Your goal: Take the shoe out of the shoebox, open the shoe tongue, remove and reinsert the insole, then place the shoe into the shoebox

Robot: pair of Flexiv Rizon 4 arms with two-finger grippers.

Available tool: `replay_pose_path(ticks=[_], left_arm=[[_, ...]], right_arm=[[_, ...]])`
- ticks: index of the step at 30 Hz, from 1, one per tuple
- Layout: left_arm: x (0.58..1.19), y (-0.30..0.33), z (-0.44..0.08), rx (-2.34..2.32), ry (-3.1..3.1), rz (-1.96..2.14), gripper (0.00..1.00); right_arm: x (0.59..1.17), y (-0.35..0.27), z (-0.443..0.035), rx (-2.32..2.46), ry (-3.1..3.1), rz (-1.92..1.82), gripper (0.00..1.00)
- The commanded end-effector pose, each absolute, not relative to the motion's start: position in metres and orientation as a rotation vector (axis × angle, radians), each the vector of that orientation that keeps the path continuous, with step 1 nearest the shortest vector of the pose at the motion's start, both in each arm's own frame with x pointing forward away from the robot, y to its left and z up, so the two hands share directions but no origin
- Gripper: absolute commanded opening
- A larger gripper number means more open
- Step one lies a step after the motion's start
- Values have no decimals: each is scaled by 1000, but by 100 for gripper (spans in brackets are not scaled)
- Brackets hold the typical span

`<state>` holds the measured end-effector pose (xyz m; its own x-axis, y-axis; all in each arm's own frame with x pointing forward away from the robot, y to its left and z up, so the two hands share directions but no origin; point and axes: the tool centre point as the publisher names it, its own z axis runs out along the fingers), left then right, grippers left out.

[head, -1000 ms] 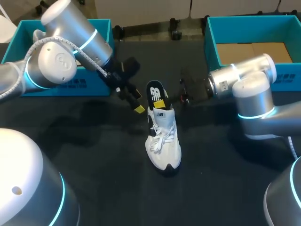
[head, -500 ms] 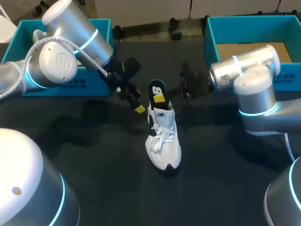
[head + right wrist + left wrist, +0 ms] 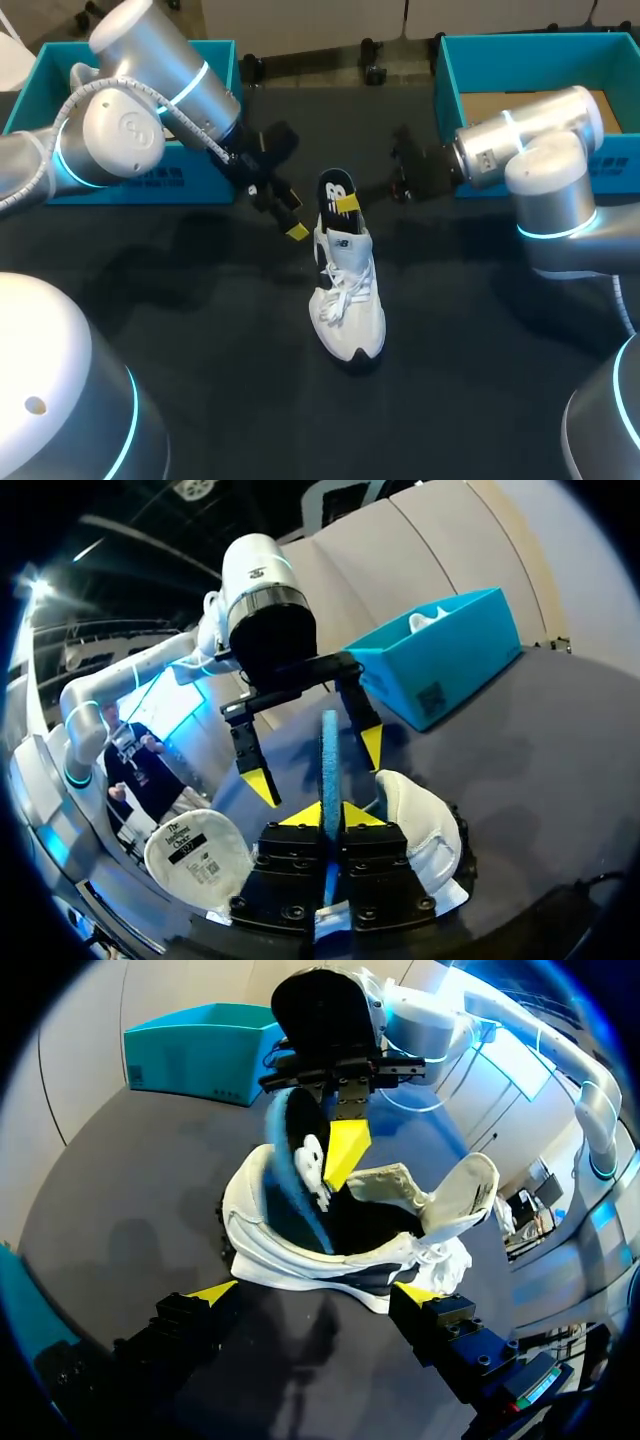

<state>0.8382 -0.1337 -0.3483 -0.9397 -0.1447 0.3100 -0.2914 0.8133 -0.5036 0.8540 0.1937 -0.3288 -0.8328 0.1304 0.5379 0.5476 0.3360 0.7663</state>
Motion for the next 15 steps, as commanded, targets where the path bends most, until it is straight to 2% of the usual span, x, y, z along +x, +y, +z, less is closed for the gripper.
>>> replay_pose_path(ticks=[1, 15], left_arm=[[838, -134, -349, 336, -2741, 821, 100], [838, -134, -349, 336, -2741, 821, 100]], right_arm=[[856, 196, -331, -599, -2223, -1484, 0], [834, 193, -348, -623, -2156, -1408, 0]])
